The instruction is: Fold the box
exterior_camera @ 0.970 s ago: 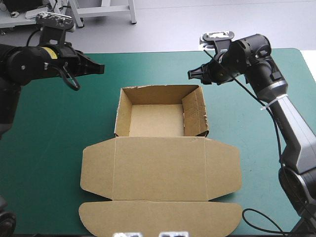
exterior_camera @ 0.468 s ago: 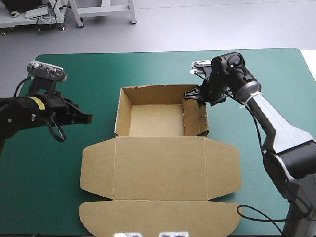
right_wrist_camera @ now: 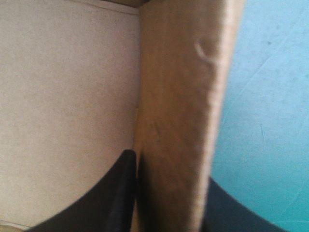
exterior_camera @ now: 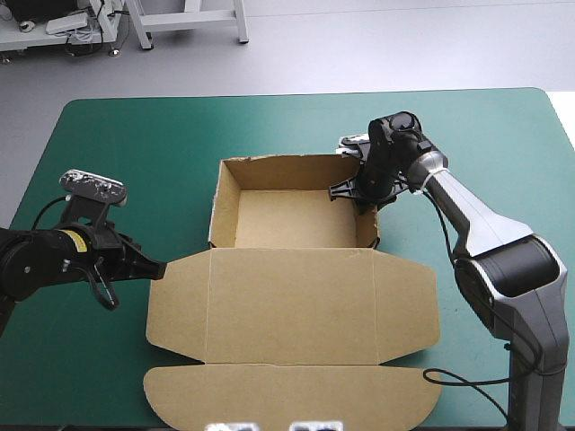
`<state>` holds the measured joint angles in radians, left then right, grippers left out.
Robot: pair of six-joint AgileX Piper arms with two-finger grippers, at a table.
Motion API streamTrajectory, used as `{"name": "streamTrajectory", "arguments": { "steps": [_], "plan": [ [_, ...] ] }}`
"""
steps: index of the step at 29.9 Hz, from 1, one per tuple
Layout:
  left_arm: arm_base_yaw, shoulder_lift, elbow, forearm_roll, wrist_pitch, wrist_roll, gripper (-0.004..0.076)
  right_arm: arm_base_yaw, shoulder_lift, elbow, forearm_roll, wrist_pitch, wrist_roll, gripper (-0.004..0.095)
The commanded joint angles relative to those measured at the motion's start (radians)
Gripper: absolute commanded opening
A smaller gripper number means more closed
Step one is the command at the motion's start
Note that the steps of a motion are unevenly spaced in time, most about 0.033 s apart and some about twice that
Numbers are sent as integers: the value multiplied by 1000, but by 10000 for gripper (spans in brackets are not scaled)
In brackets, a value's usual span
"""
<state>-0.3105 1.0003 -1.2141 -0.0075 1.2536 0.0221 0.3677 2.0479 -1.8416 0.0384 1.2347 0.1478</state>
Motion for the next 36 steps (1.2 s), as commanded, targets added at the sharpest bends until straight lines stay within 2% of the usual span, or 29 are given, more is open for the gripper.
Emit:
{"name": "streamTrajectory", "arguments": {
  "steps": [1,2,7,10,14,21,29,33,36],
  "plan": [
    [-4,-38,0,-11,-27,-6,-9,-2,-63,-26,-29,14,-25,19],
    [-4,-41,7,-11,-32,-8,-9,-2,-67,-26,-31,14,-25,-15],
    [-4,-57,15,-9,-32,-29,-9,-15,-103,-26,-131,14,-43,-18],
    [-4,-57,15,-9,-32,-32,-9,-64,-151,-26,-134,14,-43,-18],
    [-4,-57,15,-9,-32,-32,-9,-181,-217,-26,-132,14,-57,-18],
    [-4,-57,15,-9,-26,-32,-9,-455,-328,-24,-113,14,-118,-18],
    [-4,-57,15,-9,-16,-32,-9,-758,-339,11,-96,14,-118,-18],
    [-4,-57,18,-9,-11,-32,-9,-865,-320,56,-98,-9,-118,-17],
    [-4,-57,19,-9,-11,-32,-9,-900,-299,77,-98,-27,-118,-17]
  ]
}}
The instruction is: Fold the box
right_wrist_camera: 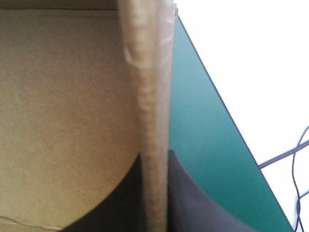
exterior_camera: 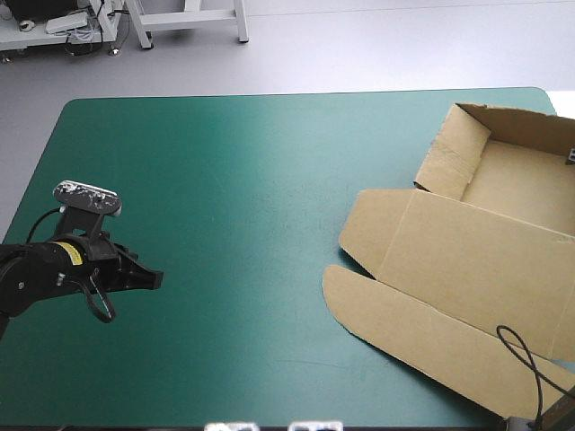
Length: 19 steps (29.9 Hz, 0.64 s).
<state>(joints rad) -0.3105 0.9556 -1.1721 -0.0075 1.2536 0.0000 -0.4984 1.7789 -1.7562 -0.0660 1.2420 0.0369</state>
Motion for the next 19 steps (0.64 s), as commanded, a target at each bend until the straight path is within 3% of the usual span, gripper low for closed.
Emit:
{"name": "streamTrajectory", "arguments": {
  "steps": [1,6,10,17,19],
  "plan": [
    [-4,-13,-23,-9,-11,-10,-9,-34,-19,-9,4,-36,-7,-17],
    [-4,-13,-23,-9,-10,-10,-9,-32,42,-9,2,-50,-7,-16],
    [-4,-13,-23,-9,-5,-10,-9,-32,91,-9,-28,0,-7,16],
    [-4,-13,-23,-9,35,-10,-9,-32,110,-11,-42,-26,-9,339],
    [-4,-13,-23,-9,35,-10,-9,-32,110,-11,-40,-28,-10,388]
  ]
}}
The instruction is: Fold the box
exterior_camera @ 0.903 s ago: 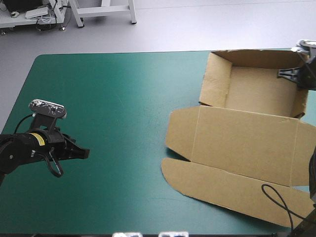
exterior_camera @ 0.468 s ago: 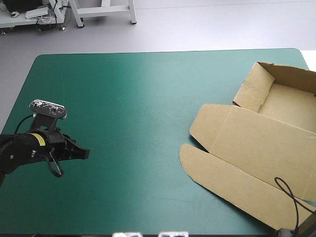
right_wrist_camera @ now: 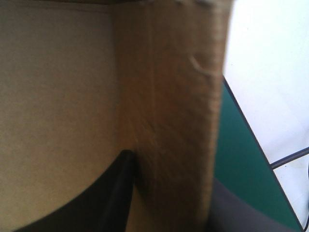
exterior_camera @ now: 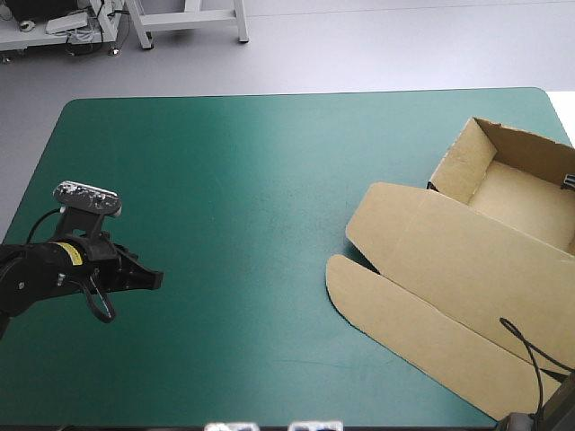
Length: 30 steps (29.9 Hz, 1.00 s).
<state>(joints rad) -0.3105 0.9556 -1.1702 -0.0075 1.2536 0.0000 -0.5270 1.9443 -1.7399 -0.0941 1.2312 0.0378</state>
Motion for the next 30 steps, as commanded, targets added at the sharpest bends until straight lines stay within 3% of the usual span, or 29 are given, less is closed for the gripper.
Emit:
{"name": "streamTrajectory", "arguments": {
  "steps": [1,15,25,30],
  "plan": [
    [-4,-13,-24,-9,35,-10,-9,-4,-56,-27,-14,-17,-11,404],
    [-4,-13,-24,-9,35,-8,-9,-4,-165,-31,-7,18,-38,401],
    [-4,-13,-24,130,22,-8,-9,-4,-357,-31,300,18,-83,396],
    [-4,-13,-24,201,5,-8,-9,-2,-466,-10,505,18,-183,216]
  ]
}}
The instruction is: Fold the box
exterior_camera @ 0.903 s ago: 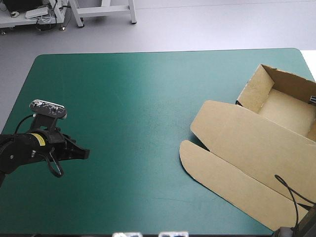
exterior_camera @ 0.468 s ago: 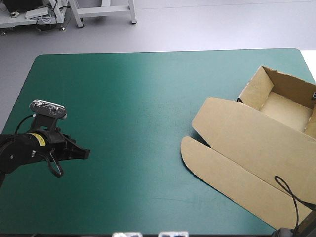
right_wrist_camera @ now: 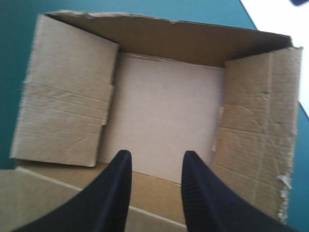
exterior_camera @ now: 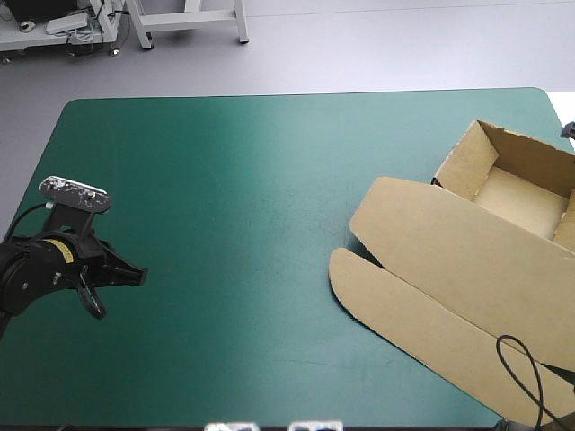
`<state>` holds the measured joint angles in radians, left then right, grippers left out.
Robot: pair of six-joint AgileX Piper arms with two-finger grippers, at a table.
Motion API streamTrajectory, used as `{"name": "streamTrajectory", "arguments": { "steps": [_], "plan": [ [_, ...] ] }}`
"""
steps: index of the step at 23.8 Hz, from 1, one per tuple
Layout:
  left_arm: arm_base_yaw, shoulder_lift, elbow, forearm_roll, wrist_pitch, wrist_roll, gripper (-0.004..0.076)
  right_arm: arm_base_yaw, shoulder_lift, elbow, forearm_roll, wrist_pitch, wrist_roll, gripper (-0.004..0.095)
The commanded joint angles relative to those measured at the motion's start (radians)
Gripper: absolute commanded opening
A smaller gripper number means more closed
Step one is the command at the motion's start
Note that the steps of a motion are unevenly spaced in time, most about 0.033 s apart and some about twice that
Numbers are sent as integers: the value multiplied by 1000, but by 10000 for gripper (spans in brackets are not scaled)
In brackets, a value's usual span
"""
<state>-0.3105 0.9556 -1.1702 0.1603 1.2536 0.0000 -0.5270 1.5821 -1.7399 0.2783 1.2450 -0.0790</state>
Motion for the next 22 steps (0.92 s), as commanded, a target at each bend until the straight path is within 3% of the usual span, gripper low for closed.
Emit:
{"name": "streamTrajectory", "arguments": {
  "steps": [1,5,13,18,22],
  "plan": [
    [-4,-13,-24,31,-3,-8,-9,3,-131,5,162,4,-86,175],
    [-4,-31,-17,-24,-54,-8,-9,84,-244,87,146,3,-129,60],
    [-4,-241,157,-45,-144,-8,-9,318,-510,373,28,-31,-151,50],
    [-4,-415,369,-49,-162,-10,-9,336,-745,655,9,-133,-197,50],
    [-4,-609,552,-49,-209,-10,-9,336,-933,951,88,-247,-282,49]
  ]
}}
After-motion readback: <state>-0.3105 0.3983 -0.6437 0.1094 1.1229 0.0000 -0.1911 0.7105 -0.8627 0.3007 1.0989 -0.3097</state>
